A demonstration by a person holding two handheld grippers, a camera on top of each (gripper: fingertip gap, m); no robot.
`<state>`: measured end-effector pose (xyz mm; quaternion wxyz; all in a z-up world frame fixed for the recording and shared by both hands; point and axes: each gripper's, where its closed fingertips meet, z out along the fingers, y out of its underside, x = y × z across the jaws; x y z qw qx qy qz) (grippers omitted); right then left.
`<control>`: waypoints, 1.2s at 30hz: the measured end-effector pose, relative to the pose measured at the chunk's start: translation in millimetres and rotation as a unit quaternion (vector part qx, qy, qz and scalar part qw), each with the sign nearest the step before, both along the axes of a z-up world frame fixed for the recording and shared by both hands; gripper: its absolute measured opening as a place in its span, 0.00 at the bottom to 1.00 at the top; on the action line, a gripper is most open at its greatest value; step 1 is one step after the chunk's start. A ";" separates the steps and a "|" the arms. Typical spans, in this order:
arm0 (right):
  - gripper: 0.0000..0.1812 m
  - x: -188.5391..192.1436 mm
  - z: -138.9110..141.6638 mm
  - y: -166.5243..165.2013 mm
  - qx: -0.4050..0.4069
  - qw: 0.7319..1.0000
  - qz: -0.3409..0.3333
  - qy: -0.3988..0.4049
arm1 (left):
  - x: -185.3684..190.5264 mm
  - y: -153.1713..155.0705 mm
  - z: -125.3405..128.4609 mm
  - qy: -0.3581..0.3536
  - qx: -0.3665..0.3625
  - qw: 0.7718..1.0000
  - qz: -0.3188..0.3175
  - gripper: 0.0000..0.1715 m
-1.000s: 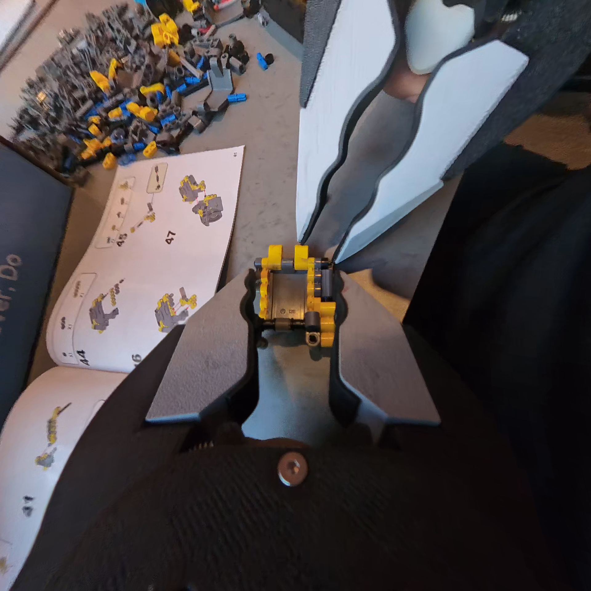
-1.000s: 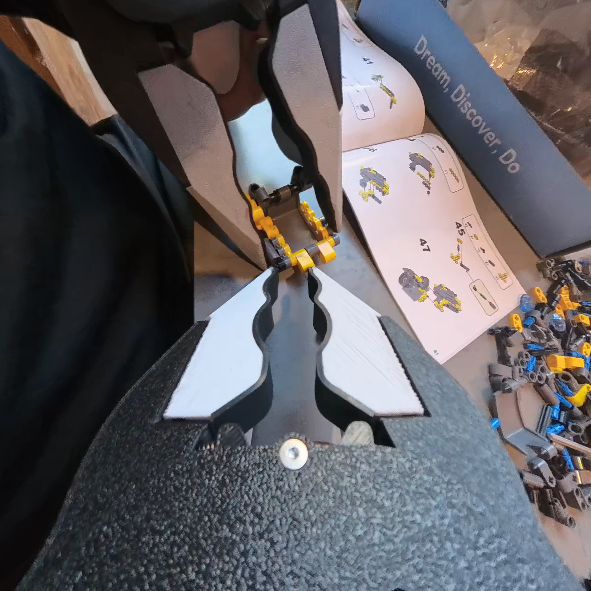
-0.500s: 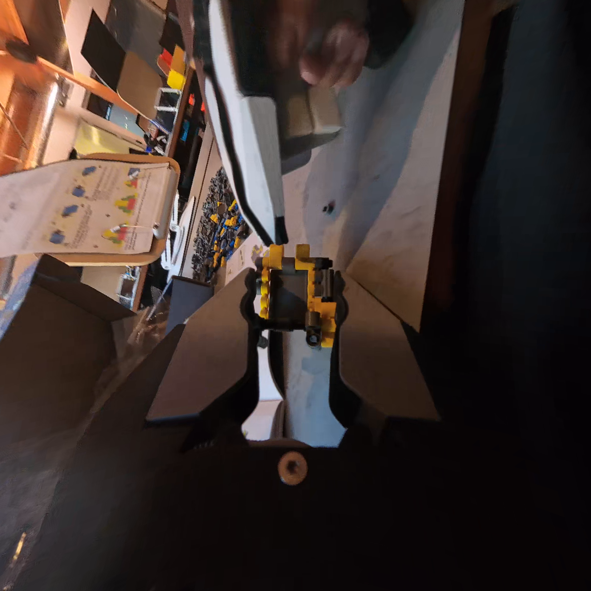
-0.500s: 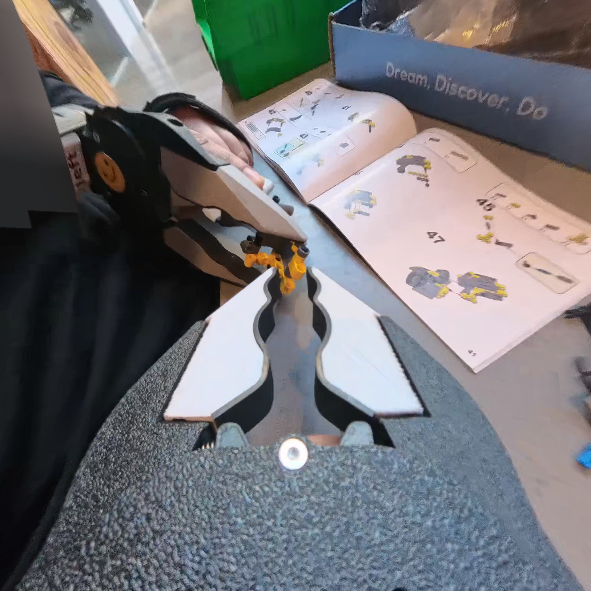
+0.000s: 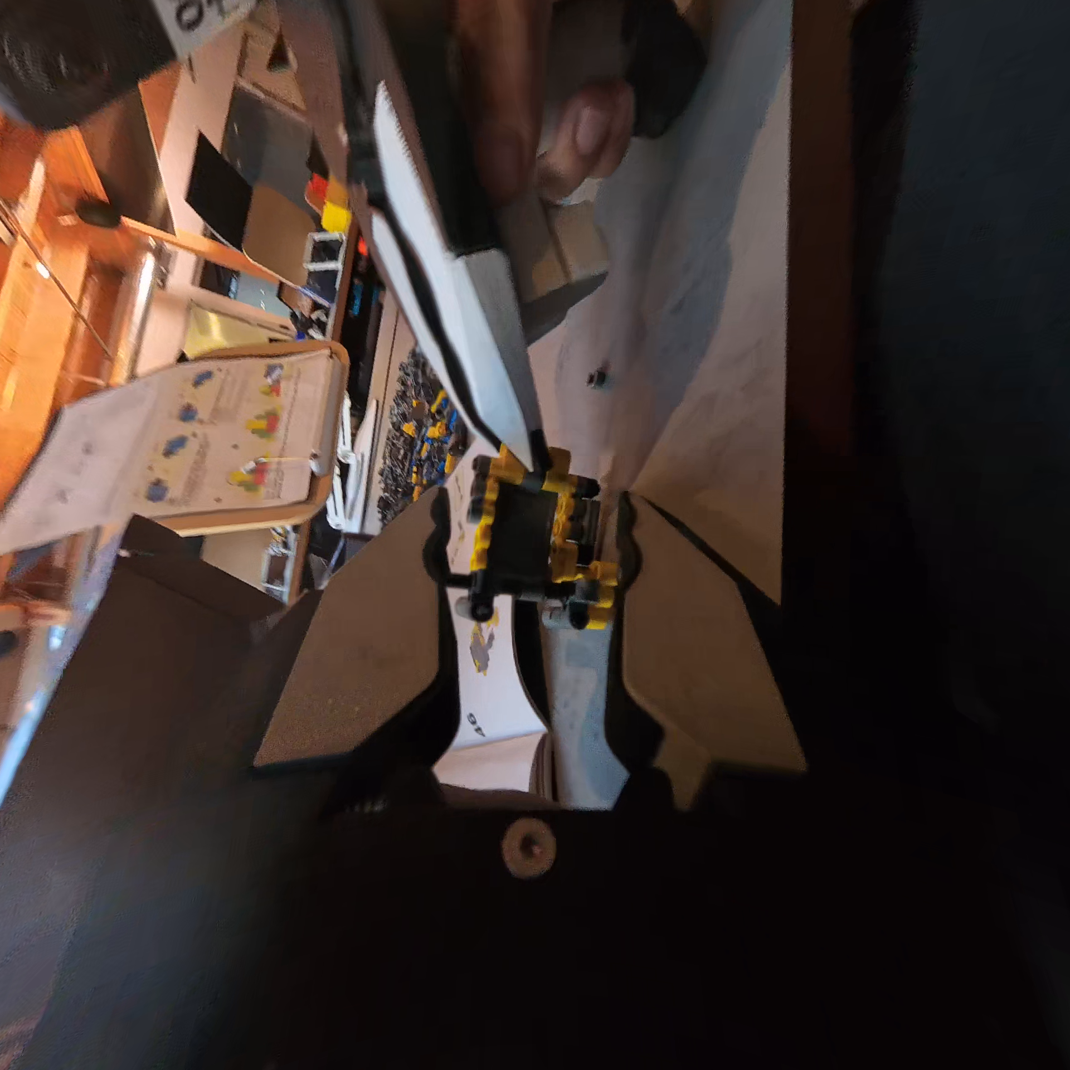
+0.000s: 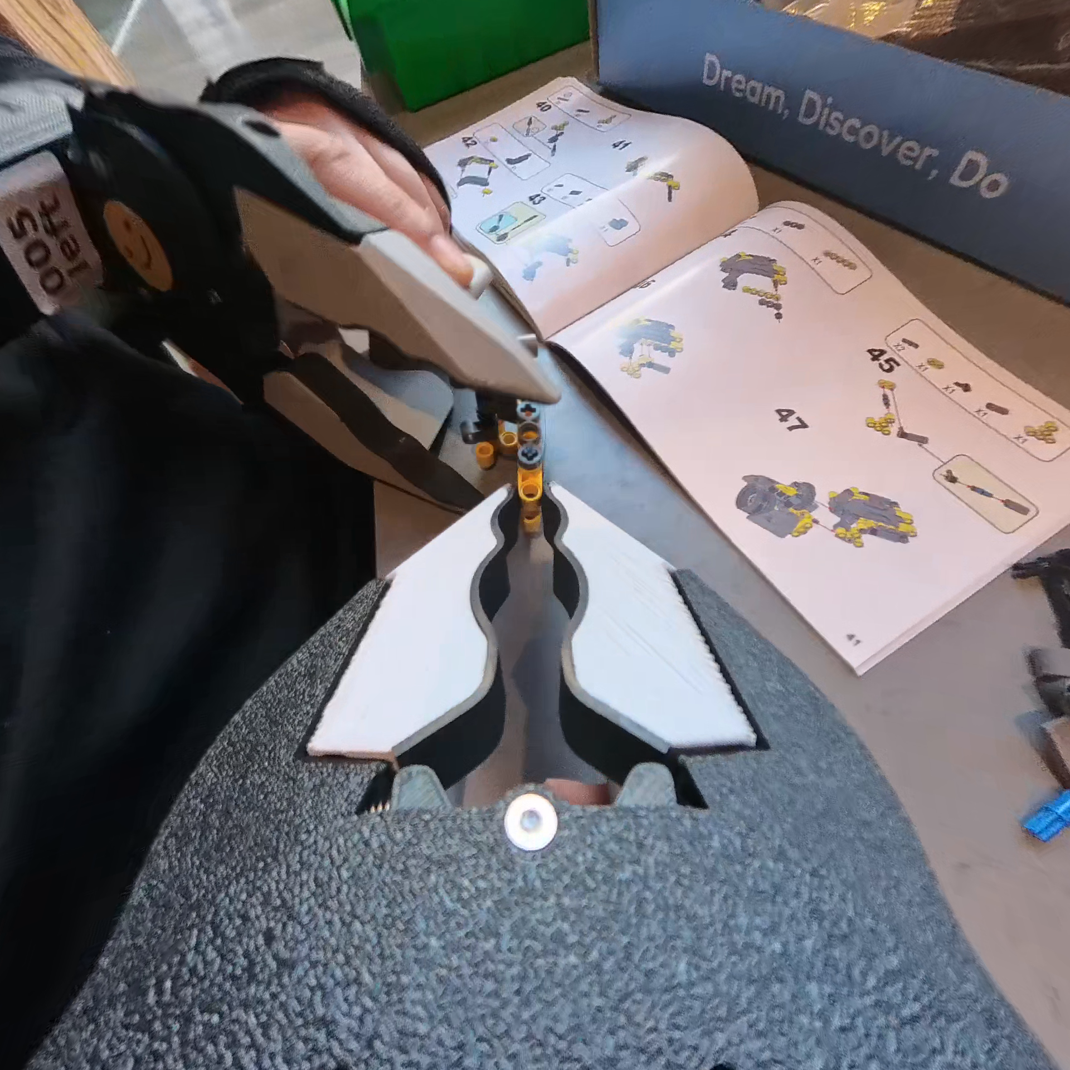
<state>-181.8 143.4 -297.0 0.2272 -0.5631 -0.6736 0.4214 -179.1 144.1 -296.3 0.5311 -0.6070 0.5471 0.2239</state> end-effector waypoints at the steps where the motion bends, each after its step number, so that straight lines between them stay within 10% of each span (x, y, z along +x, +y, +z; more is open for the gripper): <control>1: 0.03 1.4 -0.7 -1.5 0.003 1.000 -0.001 -0.001 | -0.4 -1.3 0.7 -0.017 -0.014 1.000 0.007 0.34; 9: 0.03 12.5 10.8 -17.6 -0.011 0.999 0.032 0.033 | -15.5 -21.5 14.3 -0.290 -0.220 0.928 0.079 0.39; 15: 0.03 18.3 1.2 -30.4 0.021 0.998 0.059 0.012 | 2.0 -38.5 2.0 -0.370 -0.349 0.860 0.052 0.21; 36: 0.06 35.7 -6.0 -50.2 0.114 0.989 0.098 -0.015 | 6.0 -49.1 -8.3 -0.353 -0.301 0.876 0.129 0.06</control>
